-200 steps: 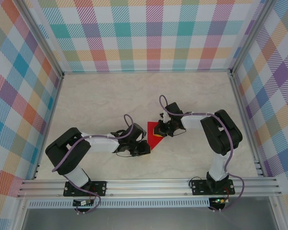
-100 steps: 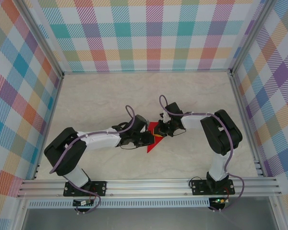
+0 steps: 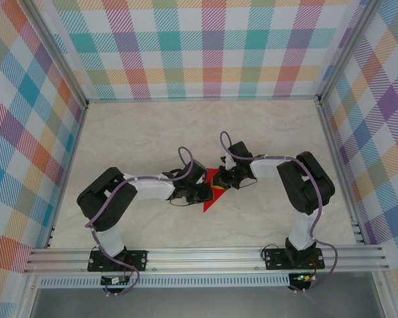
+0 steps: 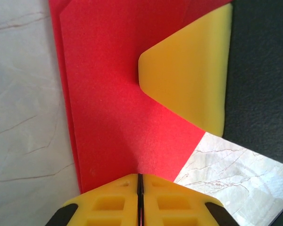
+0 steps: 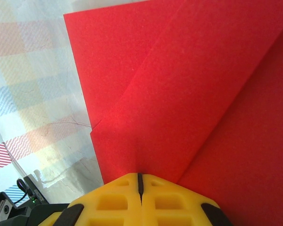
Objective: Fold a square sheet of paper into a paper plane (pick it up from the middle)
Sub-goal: Fourth fold the wing at the center of the table.
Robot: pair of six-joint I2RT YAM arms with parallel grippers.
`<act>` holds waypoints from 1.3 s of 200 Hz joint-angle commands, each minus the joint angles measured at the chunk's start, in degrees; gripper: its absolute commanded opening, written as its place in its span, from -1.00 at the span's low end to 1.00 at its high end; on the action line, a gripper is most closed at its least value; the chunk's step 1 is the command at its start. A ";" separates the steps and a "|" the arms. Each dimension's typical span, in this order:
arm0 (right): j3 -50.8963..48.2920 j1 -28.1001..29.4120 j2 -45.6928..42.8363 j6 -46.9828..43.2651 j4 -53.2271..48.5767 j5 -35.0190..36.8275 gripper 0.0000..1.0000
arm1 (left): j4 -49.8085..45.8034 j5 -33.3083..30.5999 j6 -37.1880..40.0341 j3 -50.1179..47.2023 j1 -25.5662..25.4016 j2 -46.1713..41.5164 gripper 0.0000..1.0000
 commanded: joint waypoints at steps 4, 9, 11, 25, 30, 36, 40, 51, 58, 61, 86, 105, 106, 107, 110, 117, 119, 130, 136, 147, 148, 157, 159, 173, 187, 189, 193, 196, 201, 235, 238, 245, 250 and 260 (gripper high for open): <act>-2.05 0.26 6.10 -0.27 -7.36 11.00 -0.91 | 1.62 2.20 -1.05 -3.71 0.52 0.90 -0.81; -1.89 0.28 6.27 -0.27 -7.89 11.32 -0.91 | 2.11 2.71 -1.31 -4.41 0.48 0.77 -0.82; -1.81 0.28 6.33 -0.19 -8.02 11.42 -0.91 | 2.27 2.87 -1.43 -4.66 0.48 0.71 -0.82; -1.44 0.28 6.85 0.02 -8.84 11.61 -0.91 | 2.33 3.06 -1.84 -6.10 0.13 0.10 -0.82; -1.30 0.32 6.95 0.32 -9.16 11.70 -0.91 | 1.96 2.98 -1.88 -6.50 -0.02 -0.17 -0.82; -1.18 0.28 7.21 0.53 -9.49 11.74 -0.91 | 1.58 2.87 -1.84 -6.87 -0.30 -0.39 -0.82; -1.14 0.30 7.33 0.77 -9.64 11.86 -0.91 | 1.42 2.87 -1.85 -7.14 -0.43 -0.76 -0.82; -0.96 0.28 7.59 1.30 -10.15 12.41 -0.91 | 1.09 2.87 -1.87 -8.06 -0.84 -1.50 -0.82; -0.88 0.28 7.69 1.61 -10.49 12.77 -0.91 | 1.01 2.86 -1.93 -8.69 -1.12 -2.07 -0.82; -0.87 0.28 7.77 1.68 -10.69 12.98 -0.91 | 0.91 2.83 -2.04 -8.86 -1.30 -2.31 -0.82; -0.35 0.28 8.13 2.06 -12.22 14.16 -0.91 | 1.06 2.96 -2.87 -11.39 -2.43 -4.02 -0.83; -0.34 0.27 8.14 2.34 -12.52 14.38 -0.91 | 0.90 3.04 -3.09 -13.11 -3.59 -5.43 -0.83; -0.30 0.27 8.14 2.33 -12.50 14.42 -0.91 | 0.94 3.09 -3.13 -13.17 -3.64 -5.46 -0.83; -0.32 0.28 8.14 2.37 -12.58 14.45 -0.91 | 0.91 3.11 -3.10 -13.21 -3.66 -5.52 -0.83; -0.26 0.28 8.18 2.41 -12.60 14.47 -0.91 | 0.82 3.20 -3.10 -13.42 -3.85 -5.70 -0.83; -0.25 0.28 8.22 2.49 -12.67 14.56 -0.91 | 0.53 3.09 -3.14 -13.67 -4.17 -5.91 -0.83; -0.25 0.28 8.22 2.50 -12.68 14.53 -0.91 | 0.36 3.01 -3.16 -13.72 -4.27 -5.93 -0.83; -0.25 0.29 8.22 2.59 -12.66 14.56 -0.91 | -1.08 2.32 -2.91 -13.56 -4.88 -6.04 -0.83; -0.17 0.24 8.22 2.67 -12.74 14.64 -0.91 | -1.84 2.24 -2.58 -13.37 -5.12 -6.10 -0.83; -0.17 0.26 8.21 2.68 -12.76 14.73 -0.91 | -2.52 2.03 -2.50 -13.33 -5.50 -6.18 -0.83; -0.17 0.27 8.22 2.68 -12.75 14.73 -0.91 | -2.62 1.96 -2.52 -13.33 -5.52 -6.19 -0.83; -0.17 0.28 8.22 2.76 -12.75 14.83 -0.91 | -3.47 1.73 -2.41 -13.24 -5.69 -6.27 -0.83; -0.12 0.28 8.22 2.76 -12.81 14.87 -0.91 | -3.65 1.75 -2.34 -13.24 -5.75 -6.33 -0.84; -0.25 0.28 8.19 2.76 -12.85 14.91 -0.91 | -4.84 1.40 -2.05 -13.31 -5.96 -6.62 -0.84; -0.32 0.28 8.19 2.68 -12.94 15.08 -0.91 | -5.70 1.15 -1.94 -13.67 -5.97 -7.27 -0.84; -0.34 0.28 8.21 2.70 -12.99 15.08 -0.91 | -5.81 1.08 -2.00 -13.68 -5.97 -7.37 -0.84; -0.34 0.28 8.22 2.68 -12.95 15.13 -0.91 | -6.15 0.83 -1.94 -13.76 -5.97 -7.72 -0.84; -0.36 0.28 8.22 2.65 -12.85 15.09 -0.91 | -6.41 0.66 -1.98 -13.76 -5.97 -7.85 -0.84; -0.34 0.29 8.22 2.67 -12.84 15.08 -0.91 | -6.69 0.51 -1.99 -13.77 -5.97 -8.35 -0.83; -0.26 0.28 8.22 2.68 -12.84 15.04 -0.91 | -7.91 -0.18 -2.04 -13.57 -5.97 -11.14 -0.83; -0.25 0.28 8.22 2.68 -12.86 15.07 -0.91 | -7.95 -0.14 -2.05 -13.48 -5.97 -11.32 -0.83; -0.18 0.28 8.22 2.68 -12.96 15.02 -0.91 | -7.92 -0.17 -2.04 -13.28 -5.97 -11.70 -0.84; -0.12 0.35 8.22 2.68 -12.92 15.00 -0.91 | -7.90 -0.27 -2.03 -13.11 -5.97 -12.03 -0.84; -0.08 0.28 8.14 2.68 -13.08 15.00 -0.91 | -7.90 -0.94 -2.16 -12.60 -5.97 -13.19 -0.85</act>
